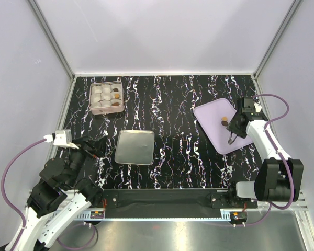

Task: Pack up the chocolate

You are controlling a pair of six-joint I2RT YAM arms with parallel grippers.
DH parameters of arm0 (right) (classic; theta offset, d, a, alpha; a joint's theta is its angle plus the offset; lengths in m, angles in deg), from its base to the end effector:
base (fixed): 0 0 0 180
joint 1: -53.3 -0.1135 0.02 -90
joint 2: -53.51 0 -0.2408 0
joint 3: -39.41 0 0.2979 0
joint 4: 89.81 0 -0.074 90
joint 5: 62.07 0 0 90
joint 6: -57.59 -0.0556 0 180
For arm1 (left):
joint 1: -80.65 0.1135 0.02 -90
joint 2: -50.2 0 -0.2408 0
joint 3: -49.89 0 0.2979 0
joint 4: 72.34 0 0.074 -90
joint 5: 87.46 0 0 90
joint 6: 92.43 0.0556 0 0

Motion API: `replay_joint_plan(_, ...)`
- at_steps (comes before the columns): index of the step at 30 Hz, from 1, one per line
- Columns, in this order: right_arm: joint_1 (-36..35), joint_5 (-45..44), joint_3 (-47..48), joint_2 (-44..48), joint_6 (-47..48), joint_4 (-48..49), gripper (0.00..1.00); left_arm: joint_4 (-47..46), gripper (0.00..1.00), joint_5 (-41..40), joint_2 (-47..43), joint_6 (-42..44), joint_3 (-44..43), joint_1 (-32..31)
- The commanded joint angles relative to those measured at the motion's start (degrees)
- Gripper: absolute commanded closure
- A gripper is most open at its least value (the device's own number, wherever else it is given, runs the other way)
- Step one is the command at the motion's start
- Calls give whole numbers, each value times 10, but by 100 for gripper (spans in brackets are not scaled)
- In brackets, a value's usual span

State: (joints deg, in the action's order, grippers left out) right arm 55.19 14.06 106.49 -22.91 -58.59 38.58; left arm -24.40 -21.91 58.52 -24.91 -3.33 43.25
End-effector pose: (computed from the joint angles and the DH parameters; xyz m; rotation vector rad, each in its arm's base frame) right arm 0.3189 -0.0239 0.1873 0.7079 2.4951 -0.1670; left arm 0.1071 -0.0529 0.3520 -0.1186 1.6343 -0.4583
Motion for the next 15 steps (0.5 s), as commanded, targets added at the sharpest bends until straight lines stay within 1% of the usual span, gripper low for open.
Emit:
replay_joint_plan(1,2,-5,20,7,7,12,51,-32,1,0,7,4,1,1)
replay_joint_plan(9,2,-9,38,19,9,5,51,-32,1,1,8,4,1,1)
replay_joint_plan(15,2,-2,36,11,9,10,50,-33,1,1,8,4,1,1)
